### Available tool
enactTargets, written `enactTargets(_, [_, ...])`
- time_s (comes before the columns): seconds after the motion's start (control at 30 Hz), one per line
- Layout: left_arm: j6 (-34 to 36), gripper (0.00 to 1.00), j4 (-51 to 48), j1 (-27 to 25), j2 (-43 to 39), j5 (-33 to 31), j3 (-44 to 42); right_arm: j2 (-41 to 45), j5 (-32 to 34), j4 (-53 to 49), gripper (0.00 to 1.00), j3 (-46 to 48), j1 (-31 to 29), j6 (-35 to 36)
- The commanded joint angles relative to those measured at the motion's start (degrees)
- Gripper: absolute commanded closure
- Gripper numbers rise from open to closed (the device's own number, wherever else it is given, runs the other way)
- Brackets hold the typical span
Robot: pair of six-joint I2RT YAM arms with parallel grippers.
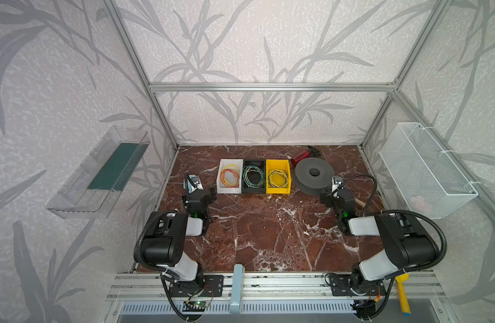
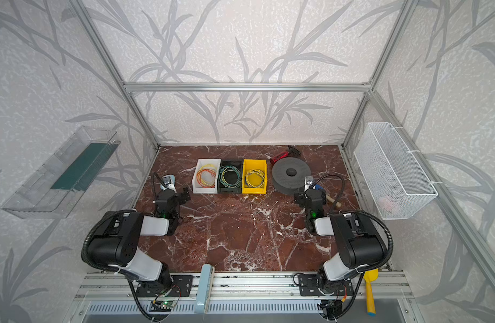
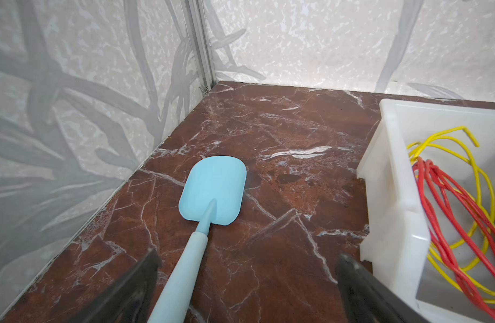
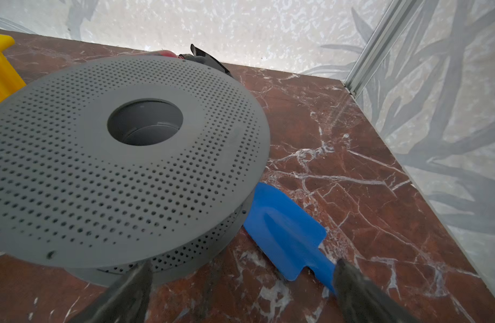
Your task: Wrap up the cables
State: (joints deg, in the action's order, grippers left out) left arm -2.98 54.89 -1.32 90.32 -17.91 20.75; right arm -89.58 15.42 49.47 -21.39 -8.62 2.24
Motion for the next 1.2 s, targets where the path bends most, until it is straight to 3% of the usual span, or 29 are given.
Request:
enactTargets(0.0, [0.3,0.01,1.2,0.3,-0.1,0.2,0.3,0.9,0.5,1.6,0.01,-0.8,-0.2,0.1])
enactTargets(1.0, [0.2,0.01,1.0,0.1,-0.5,-1.1,0.4,1.2,1.8,3.0,0.01,-0.2,0.0,-0.6])
enactTargets(1.03, [-1.3,0.01,-2.6,0.1,-2.2,-3.7,1.4,1.8,1.2,3.7,0.01,0.5,0.4,-0.9])
enactTargets(1.1, [-0.6,0.01,-9.7,0.2,-4.9,-2.8,4.0,3.1,0.6,3.5,0.01,1.2,0.9,-1.3])
enactTargets(1.17, [-2.2,0.01,-23.9,0.3,-7.8,-6.2,10.3,4.8,0.3,5.0,0.01,2.4,0.8,-0.6])
